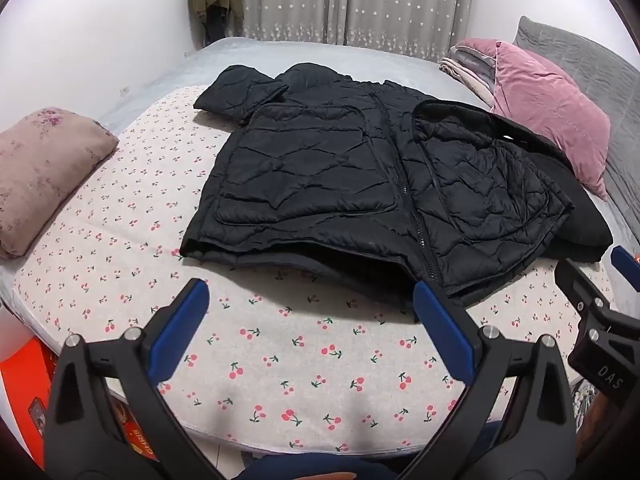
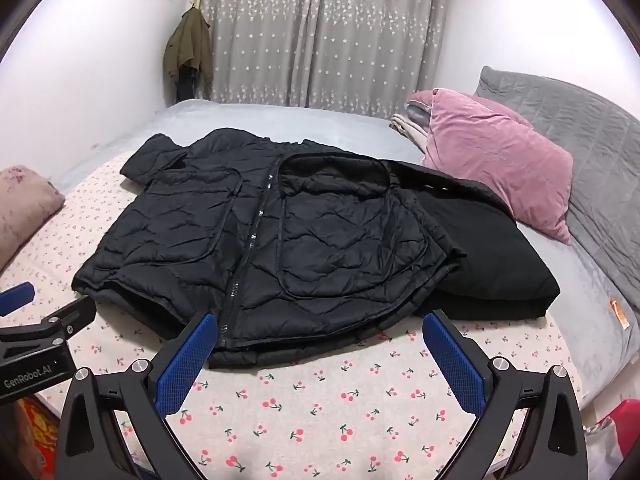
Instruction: Fold large clothes
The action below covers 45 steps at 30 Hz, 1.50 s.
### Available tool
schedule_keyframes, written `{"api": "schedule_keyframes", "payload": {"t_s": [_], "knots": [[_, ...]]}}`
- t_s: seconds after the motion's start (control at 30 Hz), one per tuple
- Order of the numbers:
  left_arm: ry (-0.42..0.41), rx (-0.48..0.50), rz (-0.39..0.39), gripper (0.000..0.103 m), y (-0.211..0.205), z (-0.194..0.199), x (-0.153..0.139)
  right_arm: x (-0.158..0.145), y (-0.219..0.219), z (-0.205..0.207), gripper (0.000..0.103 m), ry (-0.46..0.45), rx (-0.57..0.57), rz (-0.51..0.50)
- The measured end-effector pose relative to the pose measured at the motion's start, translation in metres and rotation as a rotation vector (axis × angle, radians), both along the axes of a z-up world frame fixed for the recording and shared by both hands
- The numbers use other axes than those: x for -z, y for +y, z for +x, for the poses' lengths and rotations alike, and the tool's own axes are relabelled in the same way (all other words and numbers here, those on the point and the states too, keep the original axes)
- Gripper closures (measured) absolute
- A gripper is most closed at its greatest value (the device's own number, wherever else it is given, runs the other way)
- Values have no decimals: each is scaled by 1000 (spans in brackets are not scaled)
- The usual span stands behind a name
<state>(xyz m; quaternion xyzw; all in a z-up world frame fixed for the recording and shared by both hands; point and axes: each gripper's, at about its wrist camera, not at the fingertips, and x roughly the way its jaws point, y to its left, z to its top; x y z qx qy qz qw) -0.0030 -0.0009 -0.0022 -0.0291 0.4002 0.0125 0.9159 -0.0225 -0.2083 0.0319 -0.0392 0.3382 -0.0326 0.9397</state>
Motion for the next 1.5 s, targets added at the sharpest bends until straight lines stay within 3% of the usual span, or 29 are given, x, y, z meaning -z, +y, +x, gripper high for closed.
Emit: {"api": "schedule_keyframes", "payload": {"t_s": [0.47,0.8,0.97,1.13,1.27,1.4,1.5], "knots": [[42,-5,-23,1,7,6,10,9,1,5,0,92,-4,-24],[13,-1,-36,1,16,10,19,12,2,10,0,64,-11,-8],[12,-20,-80,1,20,15,24,21,2,18,0,81,-30,1],[32,-11,-62,1,22,19,29,28,-5,25,0,96,-20,33],[29,-19,-67,1,27,28,31,29,-6,29,0,67,-13,-10],[32,-72,-57,1,47,45,39,44,-24,44,0,88,2,-16],[59,-125,-68,1,70,60,50,63,-62,60,0,155,66,70]]}}
